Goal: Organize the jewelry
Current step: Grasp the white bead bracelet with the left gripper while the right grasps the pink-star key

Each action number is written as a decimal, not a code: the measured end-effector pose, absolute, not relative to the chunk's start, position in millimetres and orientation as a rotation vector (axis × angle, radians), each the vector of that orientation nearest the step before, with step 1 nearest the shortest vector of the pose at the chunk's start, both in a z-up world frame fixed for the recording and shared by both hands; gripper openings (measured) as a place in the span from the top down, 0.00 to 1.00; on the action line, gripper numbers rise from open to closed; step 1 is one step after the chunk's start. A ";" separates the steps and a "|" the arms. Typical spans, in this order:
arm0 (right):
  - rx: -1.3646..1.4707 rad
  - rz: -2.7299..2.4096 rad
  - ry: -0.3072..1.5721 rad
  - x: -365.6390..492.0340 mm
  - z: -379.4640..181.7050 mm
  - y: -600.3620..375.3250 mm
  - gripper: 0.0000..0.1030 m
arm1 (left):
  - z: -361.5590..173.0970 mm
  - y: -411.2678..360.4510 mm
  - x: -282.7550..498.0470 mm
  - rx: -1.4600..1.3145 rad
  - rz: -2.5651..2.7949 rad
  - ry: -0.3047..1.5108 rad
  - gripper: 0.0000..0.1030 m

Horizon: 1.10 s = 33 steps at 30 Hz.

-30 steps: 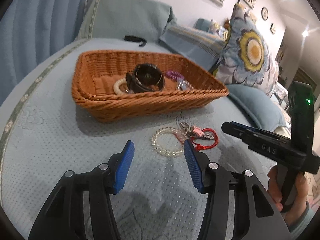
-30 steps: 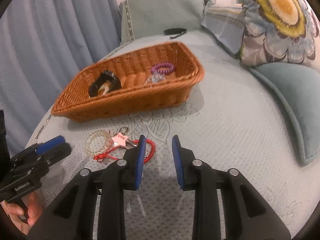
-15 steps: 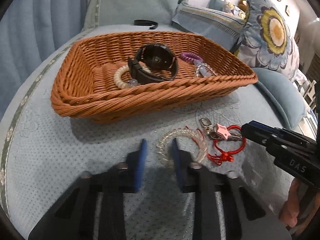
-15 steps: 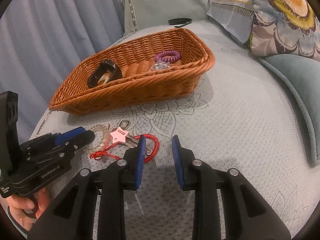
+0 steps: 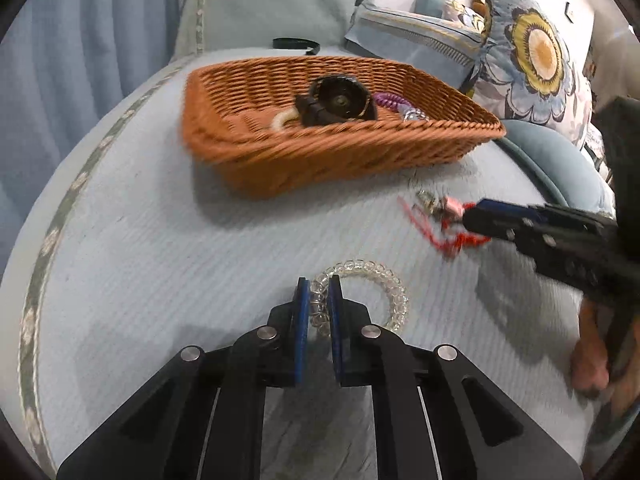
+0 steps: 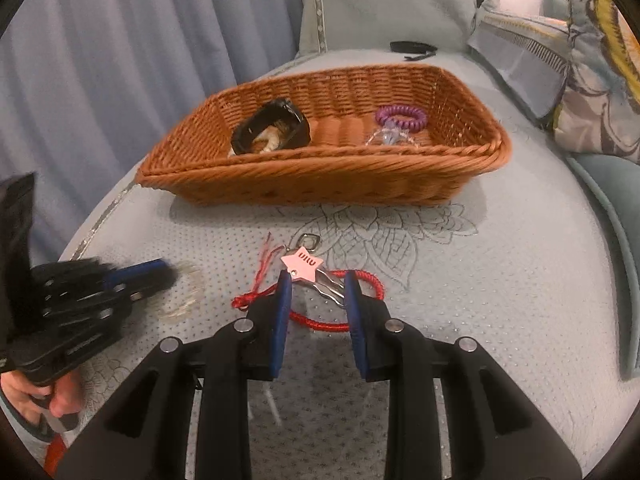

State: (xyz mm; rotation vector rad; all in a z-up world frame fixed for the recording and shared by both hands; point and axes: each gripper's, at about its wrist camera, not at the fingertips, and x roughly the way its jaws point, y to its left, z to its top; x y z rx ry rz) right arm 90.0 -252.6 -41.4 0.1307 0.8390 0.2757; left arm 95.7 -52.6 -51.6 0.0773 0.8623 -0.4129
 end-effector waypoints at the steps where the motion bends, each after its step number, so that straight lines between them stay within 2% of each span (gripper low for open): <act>1: 0.131 0.279 0.844 90.3 -41.4 -251.9 0.77 | -52.0 -48.9 92.8 0.068 -0.415 0.858 0.92; 8: 0.103 0.269 0.865 92.3 -42.0 -246.7 0.76 | -53.9 -41.4 87.7 0.030 -0.430 0.837 0.92; 11: 0.084 0.270 0.871 93.6 -41.6 -243.5 0.72 | -54.1 -39.7 88.2 0.016 -0.437 0.842 0.92; 21: -0.054 0.182 0.857 96.6 -43.1 -220.8 0.70 | -55.0 -42.8 87.2 0.034 -0.432 0.837 0.91; 23: -0.058 0.162 0.853 97.0 -43.3 -220.7 0.80 | -55.0 -43.2 87.3 0.037 -0.431 0.836 0.91; 24: -0.044 0.156 0.852 97.0 -43.1 -223.8 0.81 | -54.9 -43.4 87.3 0.038 -0.431 0.835 0.91; 26: 0.011 0.172 0.853 98.0 -42.7 -231.8 0.93 | -54.7 -43.0 87.7 0.033 -0.434 0.836 0.91; 30: 0.118 0.207 0.858 100.8 -43.5 -245.4 1.00 | -54.7 -42.7 88.2 0.021 -0.440 0.839 0.91; 33: 0.153 0.258 0.859 99.7 -43.0 -248.4 1.00 | -54.8 -42.9 88.2 0.027 -0.437 0.837 0.91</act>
